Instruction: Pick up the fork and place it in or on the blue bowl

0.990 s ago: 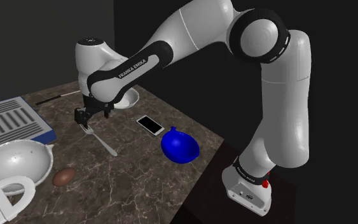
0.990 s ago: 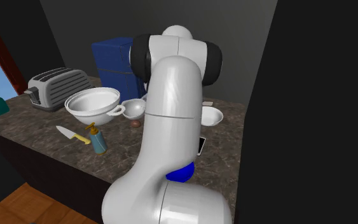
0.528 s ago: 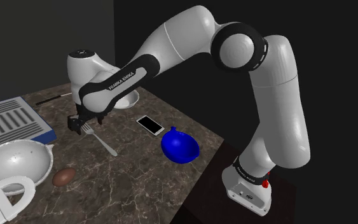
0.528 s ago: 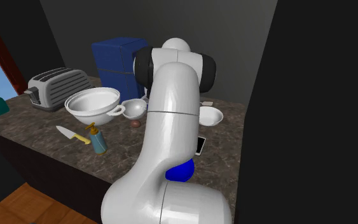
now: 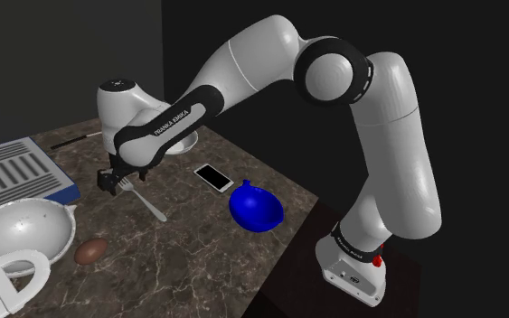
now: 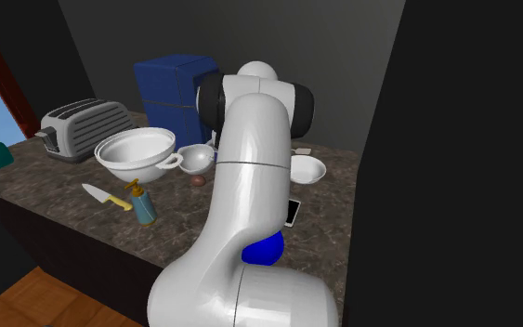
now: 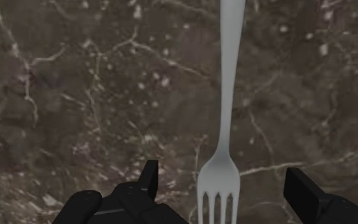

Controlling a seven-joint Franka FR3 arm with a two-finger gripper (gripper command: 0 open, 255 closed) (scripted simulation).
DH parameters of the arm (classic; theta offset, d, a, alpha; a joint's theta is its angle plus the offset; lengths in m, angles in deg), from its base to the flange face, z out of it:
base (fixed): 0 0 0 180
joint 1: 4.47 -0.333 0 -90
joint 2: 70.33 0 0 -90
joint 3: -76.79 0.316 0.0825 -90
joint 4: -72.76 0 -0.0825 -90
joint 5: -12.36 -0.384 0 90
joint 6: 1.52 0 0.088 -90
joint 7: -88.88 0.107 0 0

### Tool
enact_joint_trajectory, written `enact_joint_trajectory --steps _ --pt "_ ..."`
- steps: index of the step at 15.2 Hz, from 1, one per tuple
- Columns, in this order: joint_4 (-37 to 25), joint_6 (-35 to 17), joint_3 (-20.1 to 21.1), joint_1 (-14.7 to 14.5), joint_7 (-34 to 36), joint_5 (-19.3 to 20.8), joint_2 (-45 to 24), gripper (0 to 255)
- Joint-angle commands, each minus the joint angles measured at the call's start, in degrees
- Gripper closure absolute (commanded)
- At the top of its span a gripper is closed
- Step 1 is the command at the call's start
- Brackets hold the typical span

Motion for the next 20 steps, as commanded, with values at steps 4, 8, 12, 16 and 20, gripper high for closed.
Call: enact_joint_trajectory --steps 4,8,12,16,20 --pt "0.0 -0.01 0.0 0.0 0.0 0.0 0.0 255" --pt "0.03 0.14 0.04 -0.04 0.04 -0.03 0.16 255" --pt "0.0 -0.01 0.0 0.0 0.0 0.0 -0.01 255" --pt "0.23 1.9 0.44 0.31 -0.32 -0.49 2.15 255" --pt "0.25 3.91 0.85 0.59 -0.65 -0.99 4.19 255"
